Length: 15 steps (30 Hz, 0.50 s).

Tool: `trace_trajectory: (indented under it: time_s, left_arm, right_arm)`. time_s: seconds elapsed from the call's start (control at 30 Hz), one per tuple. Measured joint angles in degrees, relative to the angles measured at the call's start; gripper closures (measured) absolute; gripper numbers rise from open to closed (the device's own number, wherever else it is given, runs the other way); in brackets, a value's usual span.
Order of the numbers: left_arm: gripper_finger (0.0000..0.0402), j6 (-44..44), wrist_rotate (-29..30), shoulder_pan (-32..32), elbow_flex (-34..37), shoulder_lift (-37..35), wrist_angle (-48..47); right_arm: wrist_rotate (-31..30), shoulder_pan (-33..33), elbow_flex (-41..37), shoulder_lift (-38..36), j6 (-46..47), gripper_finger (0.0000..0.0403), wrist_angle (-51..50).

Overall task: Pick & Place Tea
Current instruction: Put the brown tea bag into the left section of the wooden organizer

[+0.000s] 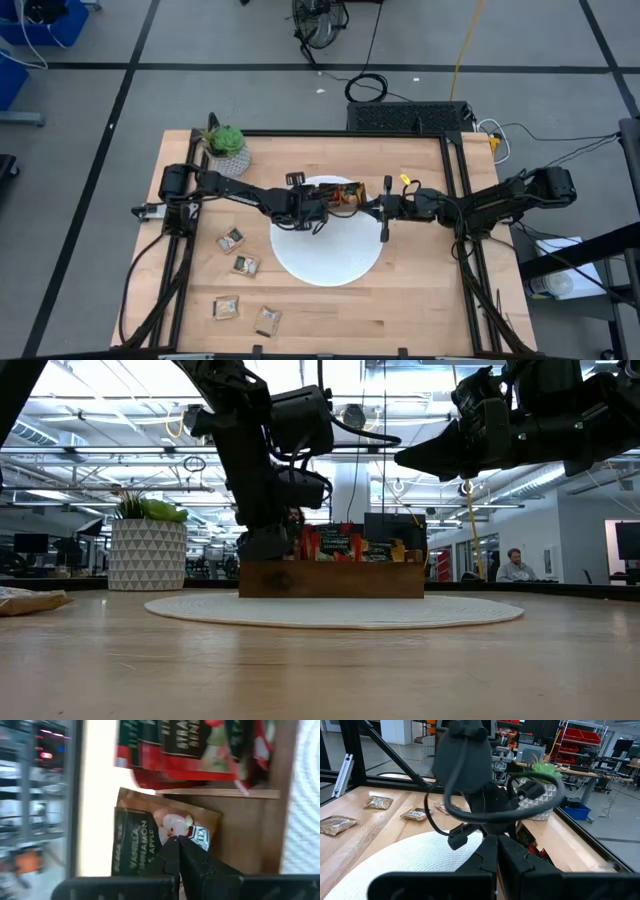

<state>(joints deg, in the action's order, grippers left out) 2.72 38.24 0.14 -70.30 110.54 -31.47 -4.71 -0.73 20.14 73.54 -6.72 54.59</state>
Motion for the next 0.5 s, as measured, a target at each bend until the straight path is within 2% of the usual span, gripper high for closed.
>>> trace_trajectory:
  time_s: [0.13, 0.3, 0.5]
  left_arm:
    - [0.039, 0.02, 4.3, -0.71, -0.07, -0.04, 0.04]
    - [0.0369, 1.62, 3.56, -1.91, -0.07, -0.04, 0.14]
    - [0.0365, 1.89, 3.3, -3.51, -0.07, -0.09, 0.12]
  right_arm:
    - [0.0, 0.01, 0.0, -0.02, 0.01, 0.0403, 0.02]
    - [0.0, 0.0, 0.0, 0.0, 0.0, 0.0403, 0.05]
    - [0.0, 0.0, 0.0, -0.02, 0.0, 0.0403, 0.07]
